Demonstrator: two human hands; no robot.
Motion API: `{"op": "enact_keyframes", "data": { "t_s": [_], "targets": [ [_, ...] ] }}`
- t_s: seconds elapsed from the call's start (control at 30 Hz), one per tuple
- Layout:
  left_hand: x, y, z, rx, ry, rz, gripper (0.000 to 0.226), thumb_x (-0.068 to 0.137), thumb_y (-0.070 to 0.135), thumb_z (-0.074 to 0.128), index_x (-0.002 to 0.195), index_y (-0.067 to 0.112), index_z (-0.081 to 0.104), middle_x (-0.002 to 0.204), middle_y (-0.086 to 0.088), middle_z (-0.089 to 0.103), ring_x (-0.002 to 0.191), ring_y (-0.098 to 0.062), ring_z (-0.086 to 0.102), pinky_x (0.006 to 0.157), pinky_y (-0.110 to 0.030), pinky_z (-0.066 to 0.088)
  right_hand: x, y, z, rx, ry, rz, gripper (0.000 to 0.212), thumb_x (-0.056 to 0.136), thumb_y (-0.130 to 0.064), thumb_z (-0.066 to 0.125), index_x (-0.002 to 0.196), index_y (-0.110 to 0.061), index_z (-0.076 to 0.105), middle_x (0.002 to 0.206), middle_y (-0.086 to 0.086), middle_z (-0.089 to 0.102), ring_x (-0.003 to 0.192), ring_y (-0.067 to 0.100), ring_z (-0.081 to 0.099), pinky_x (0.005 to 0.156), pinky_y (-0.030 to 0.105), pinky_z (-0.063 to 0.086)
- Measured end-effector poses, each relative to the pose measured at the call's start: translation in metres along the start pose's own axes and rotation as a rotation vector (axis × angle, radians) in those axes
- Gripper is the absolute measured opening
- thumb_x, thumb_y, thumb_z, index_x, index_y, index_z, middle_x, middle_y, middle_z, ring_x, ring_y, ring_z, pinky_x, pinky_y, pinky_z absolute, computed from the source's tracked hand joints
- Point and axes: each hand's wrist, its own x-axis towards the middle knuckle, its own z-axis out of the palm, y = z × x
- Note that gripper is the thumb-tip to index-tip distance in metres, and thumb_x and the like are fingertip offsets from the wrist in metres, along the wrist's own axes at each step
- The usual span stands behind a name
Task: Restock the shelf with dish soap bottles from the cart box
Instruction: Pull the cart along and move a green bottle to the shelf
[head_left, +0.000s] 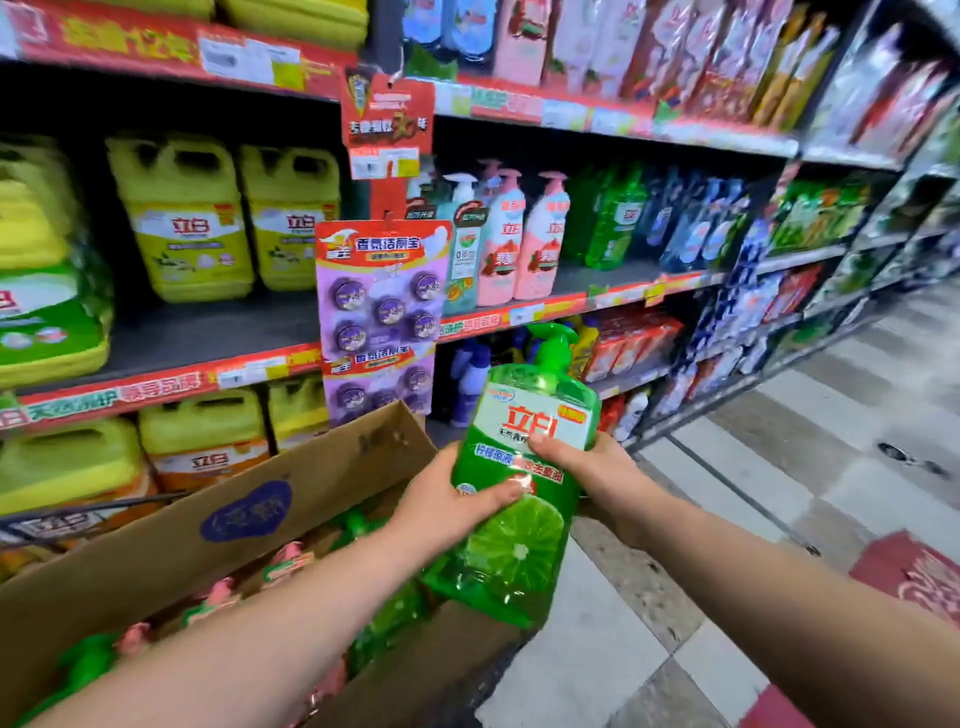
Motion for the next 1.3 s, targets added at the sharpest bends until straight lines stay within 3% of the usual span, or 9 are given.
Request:
{"op": "enact_keyframes", "data": {
  "t_s": [0.1,0.33,0.57,0.7,0.8,0.93,1.03,1.13,1.3],
  "targets": [
    [0.021,0.018,0.053,0.064,-0.047,0.030,0.046,0.064,0.043,0.081,0.102,0.032,0.056,0.097,0.012,0.068,0.086,-0.004,0.065,0.076,-0.021,0.050,-0.006,-0.004,-0.055,0.048,0.062,-0.021,0.012,0.082,-0.018,0.071,0.093,-0.016,0.067,0.081,0.000,0.075,0.064,0.011,0.072,0.048,0.021,0.053],
    [0.065,0.063,0.200,0.052,-0.150,0.059,0.069,0.055,0.049,0.080,0.114,0.018,0.059,0.105,0.000,0.070,0.095,-0.016,0.067,0.090,-0.036,0.052,-0.008,-0.009,-0.207,0.004,0.174,-0.019,0.019,0.079,-0.027,0.073,0.095,-0.019,0.066,0.096,0.004,0.074,0.074,0.014,0.071,0.056,0.024,0.055],
    [0.105,0.097,0.315,-0.001,-0.201,0.078,0.037,0.064,0.039,0.081,0.090,0.030,0.056,0.083,0.018,0.067,0.067,0.013,0.062,0.056,-0.006,0.045,0.001,-0.014,-0.328,-0.002,0.230,-0.043,0.016,0.079,-0.027,0.073,0.091,-0.021,0.065,0.088,0.000,0.075,0.068,0.010,0.071,0.051,0.021,0.053],
    [0.131,0.107,0.349,0.017,-0.210,0.074,0.062,0.053,0.056,0.081,0.103,0.027,0.058,0.092,0.012,0.071,0.084,-0.003,0.067,0.077,-0.026,0.055,0.014,-0.018,-0.366,0.019,0.236,-0.043,0.018,0.079,-0.027,0.073,0.092,-0.021,0.065,0.084,-0.002,0.075,0.068,0.011,0.072,0.053,0.023,0.055],
    [0.156,0.112,0.364,0.042,-0.231,0.071,0.079,0.041,0.067,0.075,0.107,0.029,0.056,0.100,0.009,0.071,0.091,-0.011,0.068,0.088,-0.039,0.054,0.030,-0.019,-0.385,0.012,0.261,-0.026,0.023,0.078,-0.028,0.074,0.097,-0.019,0.065,0.095,0.004,0.075,0.079,0.018,0.072,0.067,0.031,0.058],
    [0.199,0.116,0.381,0.068,-0.272,0.087,0.050,0.058,0.055,0.079,0.099,0.037,0.055,0.092,0.018,0.069,0.083,0.002,0.066,0.076,-0.025,0.055,0.064,-0.026,-0.412,-0.007,0.275,0.005,0.019,0.079,-0.028,0.073,0.094,-0.021,0.064,0.099,0.006,0.074,0.087,0.023,0.071,0.077,0.037,0.058],
    [0.239,0.123,0.393,0.054,-0.311,0.118,0.042,0.066,0.047,0.077,0.099,0.035,0.054,0.089,0.020,0.066,0.075,0.011,0.062,0.057,-0.005,0.045,0.099,-0.035,-0.433,-0.035,0.291,-0.003,0.018,0.078,-0.030,0.073,0.092,-0.021,0.065,0.089,0.001,0.075,0.076,0.017,0.072,0.070,0.033,0.059],
    [0.292,0.135,0.402,0.046,-0.311,0.143,0.044,0.068,0.045,0.077,0.101,0.032,0.051,0.089,0.022,0.062,0.079,0.011,0.057,0.056,-0.001,0.043,0.144,-0.050,-0.452,-0.027,0.302,-0.007,0.024,0.077,-0.029,0.074,0.096,-0.018,0.065,0.087,0.001,0.076,0.071,0.014,0.072,0.059,0.028,0.059],
    [0.378,0.157,0.403,0.050,-0.310,0.178,0.053,0.068,0.043,0.079,0.112,0.025,0.056,0.105,0.005,0.070,0.096,-0.013,0.066,0.091,-0.035,0.052,0.219,-0.083,-0.471,-0.014,0.292,-0.031,0.031,0.078,-0.031,0.073,0.104,-0.017,0.064,0.089,0.001,0.076,0.072,0.014,0.073,0.056,0.026,0.056]
  ]
}}
